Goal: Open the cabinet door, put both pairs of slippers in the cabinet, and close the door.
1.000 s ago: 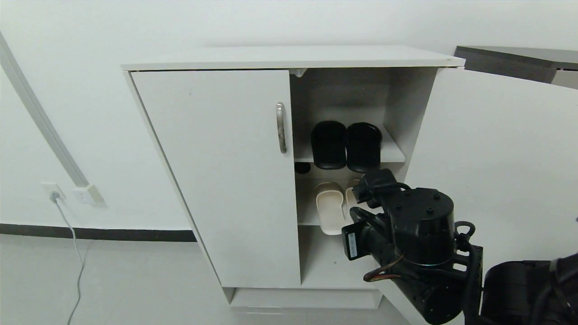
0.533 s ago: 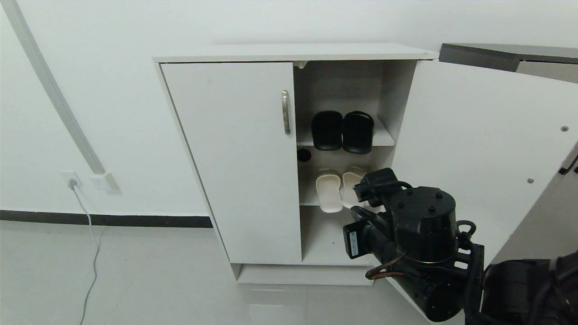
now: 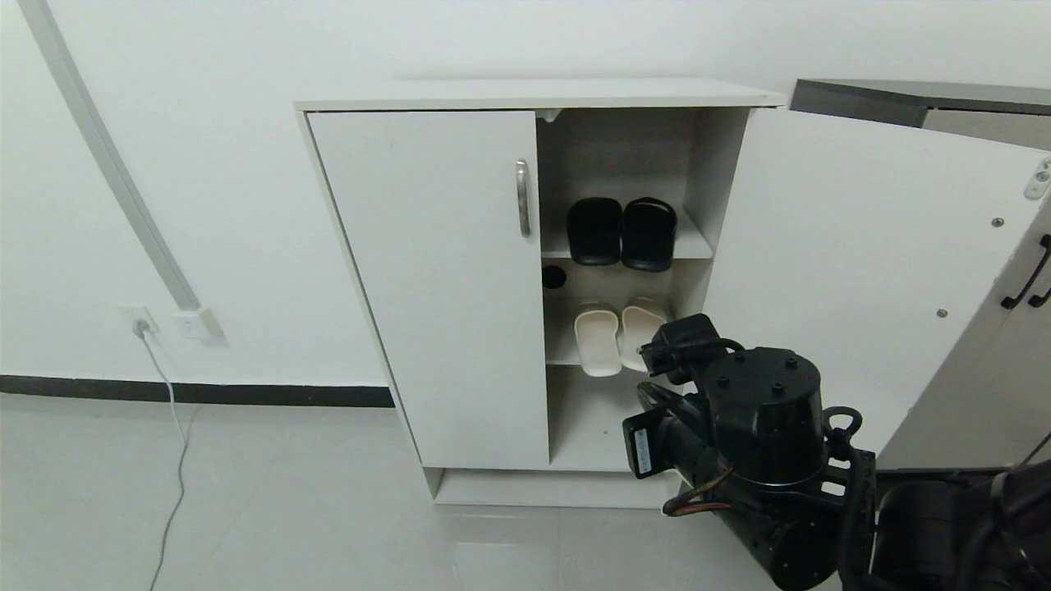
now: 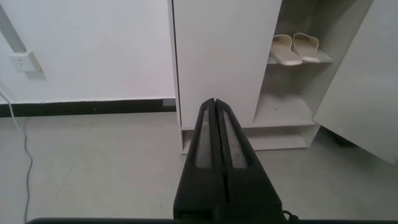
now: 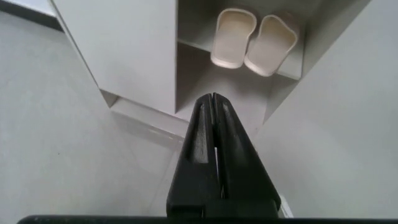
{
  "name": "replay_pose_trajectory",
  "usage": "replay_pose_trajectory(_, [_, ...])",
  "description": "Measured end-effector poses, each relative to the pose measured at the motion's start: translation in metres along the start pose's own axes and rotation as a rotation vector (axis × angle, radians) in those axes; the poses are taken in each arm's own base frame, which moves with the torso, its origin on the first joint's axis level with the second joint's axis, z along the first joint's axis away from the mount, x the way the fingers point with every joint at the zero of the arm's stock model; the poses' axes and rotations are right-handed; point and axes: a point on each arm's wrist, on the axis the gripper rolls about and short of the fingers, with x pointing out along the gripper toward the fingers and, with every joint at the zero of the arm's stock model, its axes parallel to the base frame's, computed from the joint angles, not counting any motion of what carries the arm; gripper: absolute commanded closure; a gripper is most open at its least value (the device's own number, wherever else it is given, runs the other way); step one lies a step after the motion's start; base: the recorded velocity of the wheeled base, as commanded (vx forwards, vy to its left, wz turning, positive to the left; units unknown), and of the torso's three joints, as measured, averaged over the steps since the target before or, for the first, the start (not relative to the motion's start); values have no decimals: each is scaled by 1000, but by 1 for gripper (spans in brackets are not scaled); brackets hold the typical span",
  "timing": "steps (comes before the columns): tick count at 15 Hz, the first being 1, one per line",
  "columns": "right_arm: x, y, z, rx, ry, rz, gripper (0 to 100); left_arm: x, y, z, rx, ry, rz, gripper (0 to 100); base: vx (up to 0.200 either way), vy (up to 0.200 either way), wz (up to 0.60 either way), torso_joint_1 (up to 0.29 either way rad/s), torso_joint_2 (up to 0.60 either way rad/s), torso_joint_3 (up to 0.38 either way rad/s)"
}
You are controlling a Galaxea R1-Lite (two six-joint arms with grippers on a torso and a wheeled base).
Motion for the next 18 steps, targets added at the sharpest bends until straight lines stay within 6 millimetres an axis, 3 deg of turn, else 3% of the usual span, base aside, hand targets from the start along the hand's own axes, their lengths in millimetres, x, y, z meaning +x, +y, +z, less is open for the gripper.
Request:
replay_pose_trajectory(7, [5, 0, -7, -11, 22, 0, 100, 0, 0, 0, 1, 0, 0, 100, 0, 0, 0, 0, -8, -7])
replay_pose_trajectory(11, [6, 1, -10, -19, 34, 5, 100, 0, 0, 0, 0, 1, 0, 100, 0, 0, 0, 14, -229, -318])
replay_pose_trajectory(18, [7, 0, -10, -15, 31, 1, 100, 0, 0, 0, 0, 0, 0, 100, 0, 0, 0, 85, -498, -357])
